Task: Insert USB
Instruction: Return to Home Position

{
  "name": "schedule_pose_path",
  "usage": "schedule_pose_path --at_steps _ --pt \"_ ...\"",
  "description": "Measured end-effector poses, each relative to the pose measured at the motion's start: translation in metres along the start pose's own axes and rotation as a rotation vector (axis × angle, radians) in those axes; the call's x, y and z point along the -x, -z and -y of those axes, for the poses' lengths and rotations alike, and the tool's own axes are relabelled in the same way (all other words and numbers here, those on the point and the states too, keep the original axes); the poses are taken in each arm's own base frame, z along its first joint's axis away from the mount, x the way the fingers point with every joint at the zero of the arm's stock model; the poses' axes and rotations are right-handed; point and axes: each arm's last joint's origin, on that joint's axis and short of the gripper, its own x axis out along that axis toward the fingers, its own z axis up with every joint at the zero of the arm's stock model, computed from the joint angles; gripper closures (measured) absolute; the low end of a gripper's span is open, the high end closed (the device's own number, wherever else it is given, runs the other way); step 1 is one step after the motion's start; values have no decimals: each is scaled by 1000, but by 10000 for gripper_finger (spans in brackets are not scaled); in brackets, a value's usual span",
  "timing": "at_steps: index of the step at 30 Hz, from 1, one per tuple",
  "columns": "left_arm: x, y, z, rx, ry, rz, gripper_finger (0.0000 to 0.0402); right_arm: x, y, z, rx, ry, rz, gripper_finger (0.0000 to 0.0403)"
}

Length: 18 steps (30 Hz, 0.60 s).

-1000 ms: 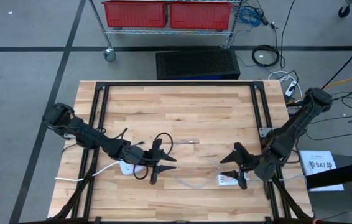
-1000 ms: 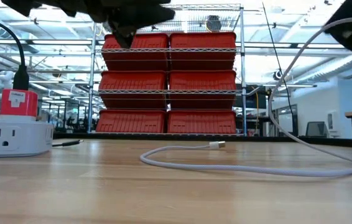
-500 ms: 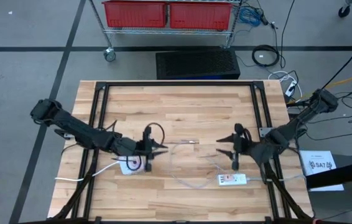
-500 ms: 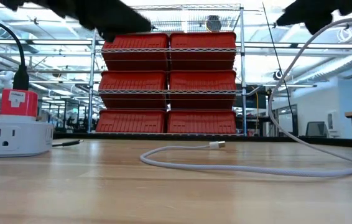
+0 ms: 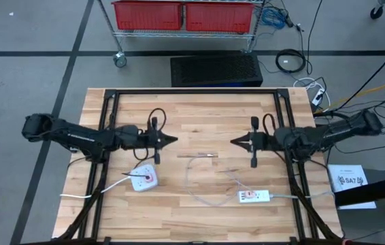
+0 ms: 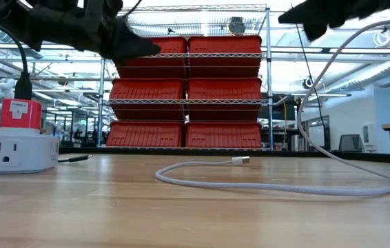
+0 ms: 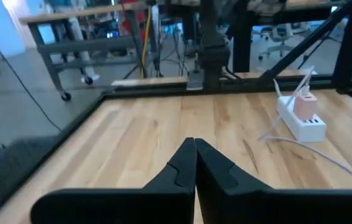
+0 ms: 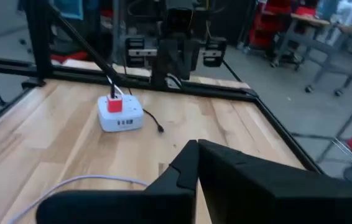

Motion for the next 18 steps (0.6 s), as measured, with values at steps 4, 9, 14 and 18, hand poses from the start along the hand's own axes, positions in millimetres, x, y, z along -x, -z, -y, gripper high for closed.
schedule_pose_path --at_steps 4,9,14,18 --pt "21 -5 0 -15 6 -28 397 15 21 7 -24 17 84 403" --pt "56 17 -5 53 -56 55 397 42 49 12 -52 36 217 403" --pt "68 34 -17 54 -128 148 397 50 72 19 -62 87 291 403" --pt "67 40 -30 35 -89 128 397 49 83 26 -74 108 283 403"
